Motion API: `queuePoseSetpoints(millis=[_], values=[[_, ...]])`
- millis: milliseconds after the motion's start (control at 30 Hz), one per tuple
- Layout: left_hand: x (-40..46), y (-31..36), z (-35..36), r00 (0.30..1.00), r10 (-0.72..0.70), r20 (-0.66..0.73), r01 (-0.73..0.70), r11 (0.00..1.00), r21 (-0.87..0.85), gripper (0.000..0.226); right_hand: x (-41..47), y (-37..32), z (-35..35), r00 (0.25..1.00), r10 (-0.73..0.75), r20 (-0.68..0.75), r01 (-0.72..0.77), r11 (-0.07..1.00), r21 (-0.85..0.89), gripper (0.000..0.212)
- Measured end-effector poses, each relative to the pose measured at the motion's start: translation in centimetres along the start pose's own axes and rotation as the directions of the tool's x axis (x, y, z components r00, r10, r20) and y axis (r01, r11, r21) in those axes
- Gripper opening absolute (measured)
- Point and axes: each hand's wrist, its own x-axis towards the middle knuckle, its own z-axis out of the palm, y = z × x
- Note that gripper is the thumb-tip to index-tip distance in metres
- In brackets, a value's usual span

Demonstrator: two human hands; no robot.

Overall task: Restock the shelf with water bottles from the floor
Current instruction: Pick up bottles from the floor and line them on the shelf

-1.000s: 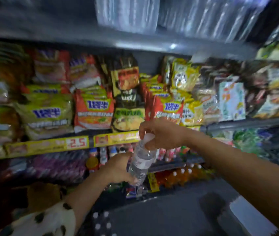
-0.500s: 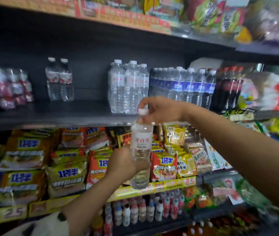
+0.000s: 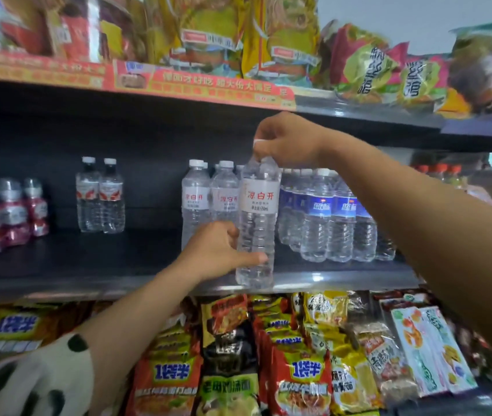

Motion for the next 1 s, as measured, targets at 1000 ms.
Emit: queuePoseSetpoints(millis=[1000], values=[[7.3, -5.0, 3.7, 0.938, -0.184, -0.293, 0.297, 0.861, 0.413, 0.038, 9.0, 10.3, 6.2, 0.983, 0.063, 0.174, -0.084, 0.990, 0.116, 0.014]])
